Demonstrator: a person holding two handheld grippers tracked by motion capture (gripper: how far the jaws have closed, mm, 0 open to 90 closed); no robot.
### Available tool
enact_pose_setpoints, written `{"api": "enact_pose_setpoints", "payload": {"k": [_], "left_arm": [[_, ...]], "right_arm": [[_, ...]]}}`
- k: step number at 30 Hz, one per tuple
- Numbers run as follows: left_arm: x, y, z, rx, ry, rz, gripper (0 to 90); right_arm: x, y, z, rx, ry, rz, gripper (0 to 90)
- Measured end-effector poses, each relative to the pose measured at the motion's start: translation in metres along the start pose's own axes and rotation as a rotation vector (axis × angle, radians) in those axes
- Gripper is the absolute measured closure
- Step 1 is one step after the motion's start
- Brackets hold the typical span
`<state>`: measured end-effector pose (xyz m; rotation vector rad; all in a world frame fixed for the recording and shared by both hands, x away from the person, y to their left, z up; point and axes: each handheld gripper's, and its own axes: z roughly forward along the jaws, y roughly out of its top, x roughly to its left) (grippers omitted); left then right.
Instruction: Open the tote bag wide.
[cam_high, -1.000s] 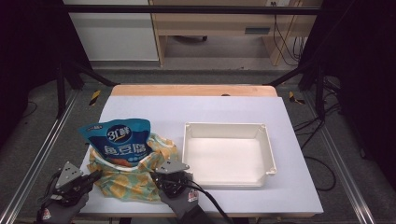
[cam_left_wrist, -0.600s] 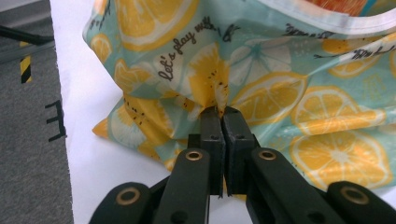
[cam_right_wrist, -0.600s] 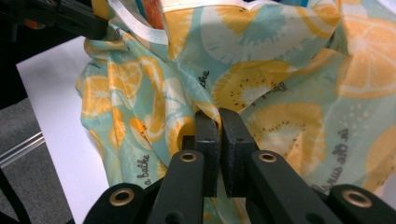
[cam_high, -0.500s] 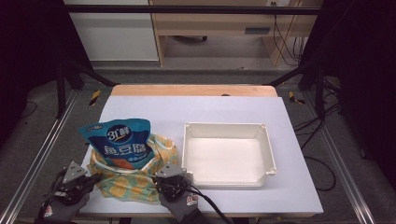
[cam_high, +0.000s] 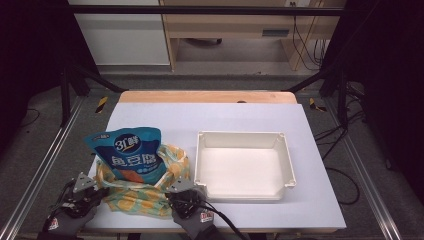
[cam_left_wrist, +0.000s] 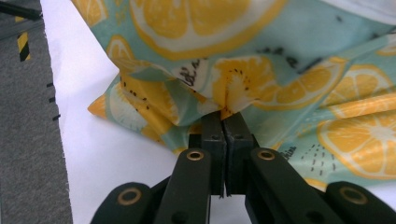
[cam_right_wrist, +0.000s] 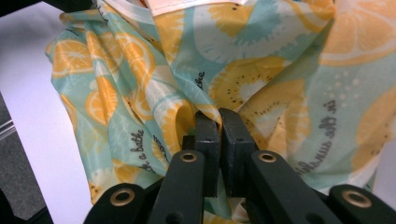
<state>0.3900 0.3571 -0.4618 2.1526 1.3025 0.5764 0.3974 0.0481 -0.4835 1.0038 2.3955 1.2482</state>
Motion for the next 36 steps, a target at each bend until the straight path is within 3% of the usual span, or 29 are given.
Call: {"api": "enact_pose_setpoints", "payload": {"k": [4,12,19,24,28,32,36], "left_arm": [[0.0,0.0,0.002,0.021,-0.003,0.005,88.2],[0.002,0.0,0.002,0.012,-0.017,0.004,82.0],[0.004,-0.001,-0.011,-0.096,-0.056,-0.024,67.8],[0.001,0.003,-0.027,-0.176,-0.068,-0.005,61.9],[0.001,0.009,-0.045,-0.237,-0.064,0.003,61.4],[-0.003,0.017,-0.061,-0.318,-0.07,-0.013,62.4],[-0.011,0.03,-0.071,-0.379,-0.067,0.011,67.8]], "right_arm": [[-0.001,-0.002,0.001,0.016,-0.003,0.007,86.8],[-0.001,-0.005,0.003,0.016,-0.004,0.008,86.9],[0.0,-0.006,0.004,0.013,-0.011,0.004,87.1],[0.001,-0.007,0.004,0.008,-0.013,-0.001,87.1],[0.0,-0.007,0.004,0.009,-0.009,0.005,87.3],[0.0,-0.007,0.004,0.008,-0.011,0.003,87.3],[0.0,-0.007,0.004,0.007,-0.011,0.002,87.3]]}}
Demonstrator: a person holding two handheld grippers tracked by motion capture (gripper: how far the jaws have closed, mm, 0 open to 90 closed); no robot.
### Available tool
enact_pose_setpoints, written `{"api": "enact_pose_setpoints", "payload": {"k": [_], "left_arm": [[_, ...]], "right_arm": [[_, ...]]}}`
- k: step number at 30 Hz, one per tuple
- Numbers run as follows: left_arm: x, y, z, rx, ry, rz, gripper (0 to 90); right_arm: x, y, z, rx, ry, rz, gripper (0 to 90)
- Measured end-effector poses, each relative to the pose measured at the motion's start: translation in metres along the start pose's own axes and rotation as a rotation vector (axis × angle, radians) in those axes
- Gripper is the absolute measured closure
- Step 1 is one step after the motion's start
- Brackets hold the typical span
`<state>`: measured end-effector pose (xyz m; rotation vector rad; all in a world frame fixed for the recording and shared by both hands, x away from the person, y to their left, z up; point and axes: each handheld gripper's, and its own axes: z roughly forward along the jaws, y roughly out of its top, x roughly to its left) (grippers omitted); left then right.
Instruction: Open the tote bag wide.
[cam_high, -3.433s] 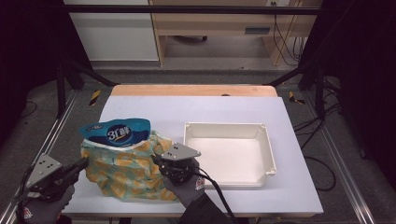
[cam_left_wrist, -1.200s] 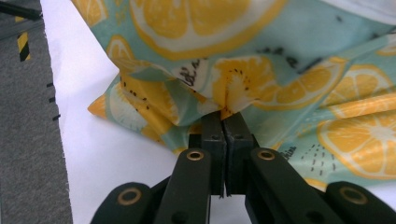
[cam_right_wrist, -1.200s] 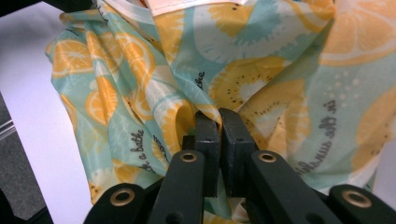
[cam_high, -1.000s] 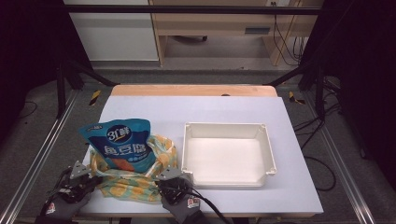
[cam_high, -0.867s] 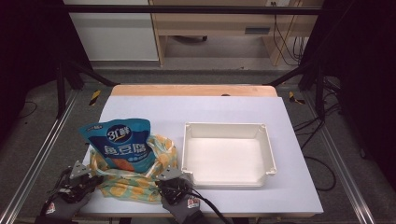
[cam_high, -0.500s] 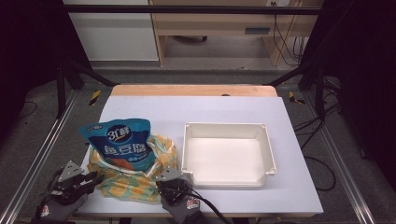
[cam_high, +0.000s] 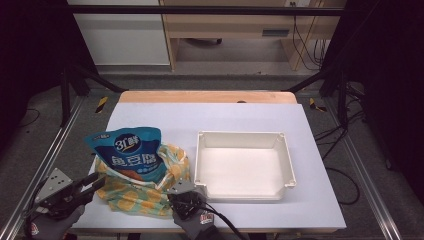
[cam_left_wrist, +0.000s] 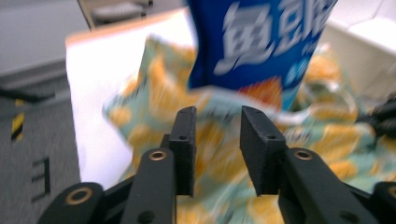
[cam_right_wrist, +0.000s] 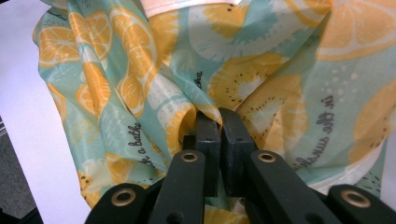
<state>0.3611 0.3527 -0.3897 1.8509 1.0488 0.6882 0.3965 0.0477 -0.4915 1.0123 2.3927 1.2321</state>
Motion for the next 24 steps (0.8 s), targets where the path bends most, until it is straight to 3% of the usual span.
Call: {"api": "enact_pose_setpoints", "payload": {"k": [4,10,17,20,24], "left_arm": [[-0.004,0.01,0.012,0.005,0.018,0.012,75.8],[0.003,-0.004,0.031,0.076,0.037,-0.006,83.9],[0.015,-0.03,0.059,0.233,0.048,-0.01,86.5],[0.018,-0.037,0.067,0.275,0.035,-0.024,86.6],[0.016,-0.042,0.075,0.331,0.025,-0.003,87.3]], "right_arm": [[0.001,0.0,0.0,0.0,0.0,0.0,87.3],[0.001,0.0,0.0,0.0,-0.001,-0.003,87.3],[0.002,0.0,0.0,-0.003,-0.004,-0.015,85.3],[0.002,0.0,-0.001,-0.009,0.002,-0.013,83.2],[0.003,0.0,-0.006,-0.035,0.025,-0.001,76.7]]}}
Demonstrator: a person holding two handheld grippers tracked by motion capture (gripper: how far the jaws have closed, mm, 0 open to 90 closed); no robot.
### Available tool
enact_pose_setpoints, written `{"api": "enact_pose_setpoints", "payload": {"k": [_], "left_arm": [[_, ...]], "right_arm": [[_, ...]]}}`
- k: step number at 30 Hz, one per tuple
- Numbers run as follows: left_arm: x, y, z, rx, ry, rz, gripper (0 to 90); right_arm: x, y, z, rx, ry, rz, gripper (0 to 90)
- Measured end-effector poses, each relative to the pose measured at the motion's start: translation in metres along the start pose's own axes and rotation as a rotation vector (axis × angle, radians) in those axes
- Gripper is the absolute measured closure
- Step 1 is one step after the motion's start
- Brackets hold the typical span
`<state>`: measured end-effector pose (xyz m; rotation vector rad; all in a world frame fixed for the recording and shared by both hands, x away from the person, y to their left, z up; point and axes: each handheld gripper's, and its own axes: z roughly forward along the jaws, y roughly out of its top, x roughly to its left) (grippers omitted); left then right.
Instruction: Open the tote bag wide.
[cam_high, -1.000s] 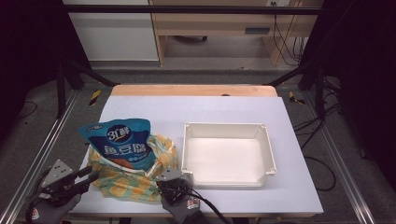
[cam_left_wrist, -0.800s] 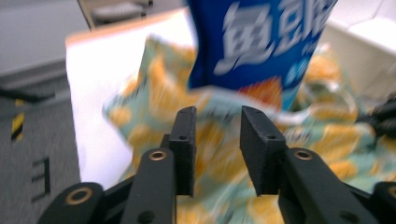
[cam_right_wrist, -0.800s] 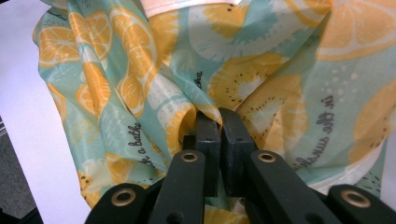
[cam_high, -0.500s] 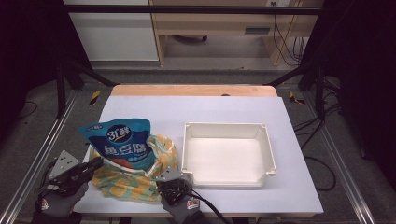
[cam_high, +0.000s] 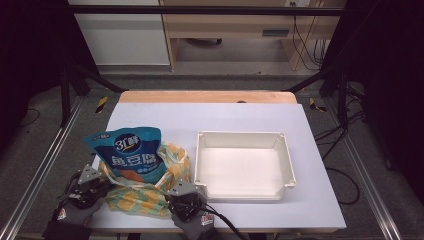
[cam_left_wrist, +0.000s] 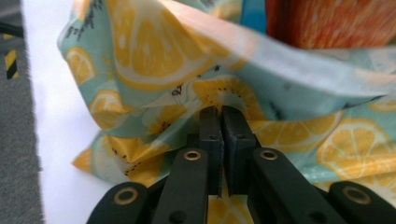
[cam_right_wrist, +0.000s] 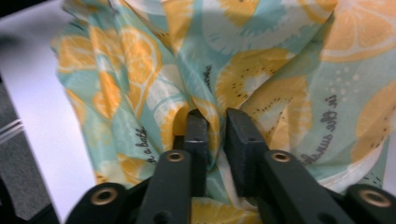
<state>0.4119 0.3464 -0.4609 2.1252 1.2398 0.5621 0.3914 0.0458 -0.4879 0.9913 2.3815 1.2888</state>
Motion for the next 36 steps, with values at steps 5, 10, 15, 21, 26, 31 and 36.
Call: {"api": "enact_pose_setpoints", "payload": {"k": [5,10,15,21,26,31,36], "left_arm": [[-0.001,-0.001,0.003,0.026,-0.006,0.006,88.9],[-0.002,-0.002,0.006,0.048,-0.012,0.008,89.3],[-0.001,-0.002,0.006,0.055,-0.017,0.01,89.4],[-0.001,-0.003,0.006,0.054,-0.024,0.007,89.4],[0.0,-0.003,0.006,0.053,-0.03,0.005,89.4],[0.0,-0.003,0.006,0.054,-0.032,0.001,89.4],[0.001,-0.003,0.006,0.056,-0.034,0.003,89.0]], "right_arm": [[0.006,0.01,-0.019,-0.078,-0.005,-0.02,67.3],[0.011,0.032,-0.042,-0.168,0.001,-0.032,66.5],[0.013,0.06,-0.049,-0.222,0.012,-0.032,76.0],[0.013,0.08,-0.028,-0.224,-0.006,-0.015,87.8],[0.01,0.072,-0.002,-0.139,-0.022,0.002,90.0],[0.009,0.05,0.012,-0.035,-0.044,-0.005,90.0],[0.008,0.029,0.023,0.043,-0.064,-0.01,90.0]]}}
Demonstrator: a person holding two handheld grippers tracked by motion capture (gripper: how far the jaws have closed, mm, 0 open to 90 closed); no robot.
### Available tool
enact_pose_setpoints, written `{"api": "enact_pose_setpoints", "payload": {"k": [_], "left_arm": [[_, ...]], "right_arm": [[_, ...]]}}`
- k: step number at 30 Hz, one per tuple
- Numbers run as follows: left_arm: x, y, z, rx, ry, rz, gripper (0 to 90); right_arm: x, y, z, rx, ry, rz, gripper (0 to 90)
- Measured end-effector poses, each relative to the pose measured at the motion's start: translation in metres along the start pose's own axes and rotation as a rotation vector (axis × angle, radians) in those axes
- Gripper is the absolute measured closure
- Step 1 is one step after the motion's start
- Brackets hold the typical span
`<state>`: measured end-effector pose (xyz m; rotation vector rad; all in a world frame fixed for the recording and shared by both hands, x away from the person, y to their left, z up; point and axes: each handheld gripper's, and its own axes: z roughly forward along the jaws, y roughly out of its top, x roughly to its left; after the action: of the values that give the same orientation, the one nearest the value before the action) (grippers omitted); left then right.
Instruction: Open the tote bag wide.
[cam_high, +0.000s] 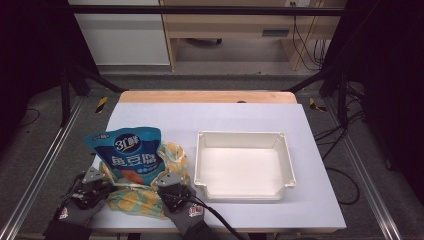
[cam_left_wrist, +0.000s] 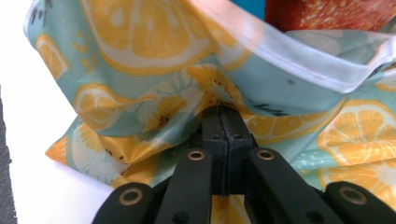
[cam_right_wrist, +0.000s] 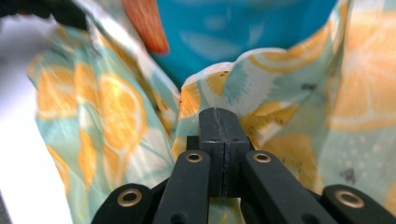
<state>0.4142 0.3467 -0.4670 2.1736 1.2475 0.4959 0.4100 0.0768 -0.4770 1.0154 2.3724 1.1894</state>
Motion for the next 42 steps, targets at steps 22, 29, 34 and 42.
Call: {"api": "enact_pose_setpoints", "payload": {"k": [22,29,34,42], "left_arm": [[-0.031,0.027,-0.065,-0.305,-0.015,0.055,89.9],[-0.022,0.022,-0.038,-0.208,0.028,0.032,89.9],[-0.013,0.01,-0.017,-0.097,0.03,0.023,89.9],[-0.012,0.004,-0.004,-0.003,0.024,0.042,89.9]], "right_arm": [[-0.004,-0.012,0.005,0.007,0.0,0.01,90.0],[-0.004,-0.013,0.005,0.006,0.001,0.01,90.0],[-0.004,-0.012,0.005,0.006,0.004,0.015,89.8],[-0.004,-0.013,0.004,0.004,-0.002,0.012,88.9]]}}
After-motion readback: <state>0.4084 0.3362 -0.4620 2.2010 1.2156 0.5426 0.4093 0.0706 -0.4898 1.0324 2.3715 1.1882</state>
